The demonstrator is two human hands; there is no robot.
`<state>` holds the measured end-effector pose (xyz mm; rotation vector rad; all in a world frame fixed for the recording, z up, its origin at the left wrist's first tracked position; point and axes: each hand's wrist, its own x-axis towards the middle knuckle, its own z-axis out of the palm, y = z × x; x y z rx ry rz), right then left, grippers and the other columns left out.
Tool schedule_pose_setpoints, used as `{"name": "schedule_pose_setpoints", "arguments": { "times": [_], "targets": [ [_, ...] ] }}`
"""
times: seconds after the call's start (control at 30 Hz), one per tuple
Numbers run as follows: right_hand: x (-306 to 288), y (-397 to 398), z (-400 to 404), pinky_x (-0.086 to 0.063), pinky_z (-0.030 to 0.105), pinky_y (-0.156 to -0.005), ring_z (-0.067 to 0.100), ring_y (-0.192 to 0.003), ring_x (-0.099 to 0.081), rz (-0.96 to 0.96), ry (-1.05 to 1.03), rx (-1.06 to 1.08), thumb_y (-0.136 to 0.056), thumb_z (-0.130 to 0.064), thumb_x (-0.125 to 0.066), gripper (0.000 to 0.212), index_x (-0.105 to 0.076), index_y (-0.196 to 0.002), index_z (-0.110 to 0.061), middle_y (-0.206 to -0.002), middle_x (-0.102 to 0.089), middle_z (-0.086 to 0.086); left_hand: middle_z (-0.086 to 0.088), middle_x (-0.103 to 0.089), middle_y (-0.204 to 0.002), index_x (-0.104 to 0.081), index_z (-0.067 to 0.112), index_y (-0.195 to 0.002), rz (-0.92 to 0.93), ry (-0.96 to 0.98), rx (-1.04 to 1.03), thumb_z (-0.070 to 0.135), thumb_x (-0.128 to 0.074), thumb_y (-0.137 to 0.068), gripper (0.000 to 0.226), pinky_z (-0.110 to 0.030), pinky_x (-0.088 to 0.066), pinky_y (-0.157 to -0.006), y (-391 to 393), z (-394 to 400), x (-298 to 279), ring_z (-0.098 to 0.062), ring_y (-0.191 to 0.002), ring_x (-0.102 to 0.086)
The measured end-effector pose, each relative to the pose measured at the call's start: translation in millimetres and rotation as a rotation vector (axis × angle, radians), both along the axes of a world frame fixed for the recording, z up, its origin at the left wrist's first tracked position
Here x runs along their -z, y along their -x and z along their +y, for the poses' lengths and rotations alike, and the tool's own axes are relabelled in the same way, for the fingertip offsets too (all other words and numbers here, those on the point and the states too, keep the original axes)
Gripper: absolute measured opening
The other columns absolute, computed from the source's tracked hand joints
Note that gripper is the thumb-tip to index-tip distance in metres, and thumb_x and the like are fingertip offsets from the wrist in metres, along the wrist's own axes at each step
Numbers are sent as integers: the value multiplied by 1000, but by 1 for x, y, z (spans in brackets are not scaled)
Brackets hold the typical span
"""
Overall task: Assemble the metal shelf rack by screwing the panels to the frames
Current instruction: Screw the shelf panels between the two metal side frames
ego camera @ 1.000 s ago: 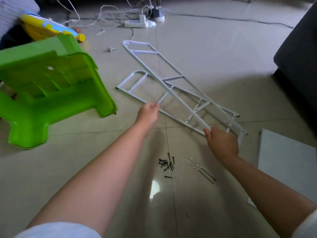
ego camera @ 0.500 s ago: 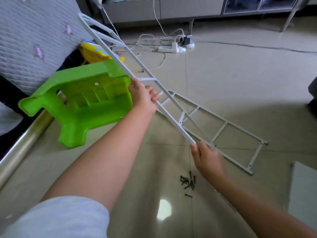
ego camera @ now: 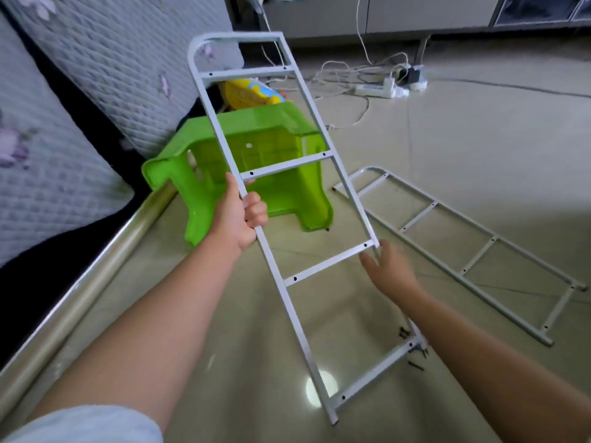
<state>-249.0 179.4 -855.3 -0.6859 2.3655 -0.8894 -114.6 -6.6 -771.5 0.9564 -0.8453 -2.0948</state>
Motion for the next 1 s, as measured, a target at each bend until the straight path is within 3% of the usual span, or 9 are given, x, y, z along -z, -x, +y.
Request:
{"name": "schedule_pose_setpoints", "arguments": {
  "times": [0.1,0.23,0.33,0.47,0.6,0.7,0.77,0.93,1.0],
  "targets": [
    [8,-19,-20,-43,36,-61,21,-55,-47,-222,126,32,-97,-27,-42,27,-53,-92,-2,-66,-48,7,10,-23,-36,-42,21,-79,-19,-1,-4,51,-27,-97,38,-11,-11,-28,-24,-23,1,-1,-25,-20],
    [12,-44,-50,-25,28,-51,16,-50,-31,-181,182,56,-97,-27,-41,38,-34,-61,-15,-57,-36,2,0,-48,-60,-40,17,-109,-445,243,30,48,-24,-99,36,-16,-35,-39,-44,-53,9,-9,-44,-43],
    [18,-65,-68,-31,28,-54,17,-51,-33,-202,169,89,-97,-26,-40,39,-33,-61,-15,-58,-37,2,-3,-49,-87,-35,10,-127,-842,402,213,38,-31,-100,40,-25,-39,-61,-61,-54,37,-13,-61,-50],
    [26,-87,-82,-37,32,-67,24,-68,-43,-152,110,125,-99,-26,-36,36,-38,-65,-11,-69,-43,5,-19,-52,-106,-38,2,-119,-1070,542,307,11,-39,-96,25,-39,-52,-71,-84,-45,83,-29,-86,-57],
    [34,-91,-87,-38,30,-74,25,-86,-49,-160,-85,63,-97,-18,-38,21,-50,-89,-2,-85,-48,10,-26,-46,-131,-28,-4,-134,-1273,592,463,3,-41,-93,44,-37,-43,-91,-89,-38,103,-38,-117,-50],
    [39,-87,-90,-42,33,-89,32,-107,-52,-158,-194,28,-94,-9,-41,30,-47,-119,6,-117,-53,20,-25,-48,-131,-30,-5,-133,-1319,605,536,2,-44,-93,43,-35,-40,-88,-91,-30,113,-36,-118,-49],
    [44,-84,-91,-42,33,-91,30,-107,-52,-160,-254,-54,-95,-8,-40,32,-45,-123,5,-125,-51,23,-25,-49,-130,-27,-4,-135,-1346,613,552,2,-46,-92,47,-36,-39,-89,-95,-29,123,-37,-118,-49],
    [60,-80,-89,-35,27,-77,20,-92,-40,-182,-319,-186,-93,-6,-39,16,-40,-108,-4,-108,-47,17,-25,-47,-131,-25,-4,-134,-1355,584,544,-2,-40,-91,45,-38,-39,-90,-96,-27,140,-38,-118,-49],
    [60,-78,-89,-30,24,-76,20,-92,-40,-187,-313,-226,-94,-6,-38,23,-37,-116,-2,-106,-44,15,-24,-33,-143,-7,-3,-144,-1352,615,519,-5,-39,-91,63,-37,-37,-98,-94,-22,140,-36,-127,-42]
  ]
}}
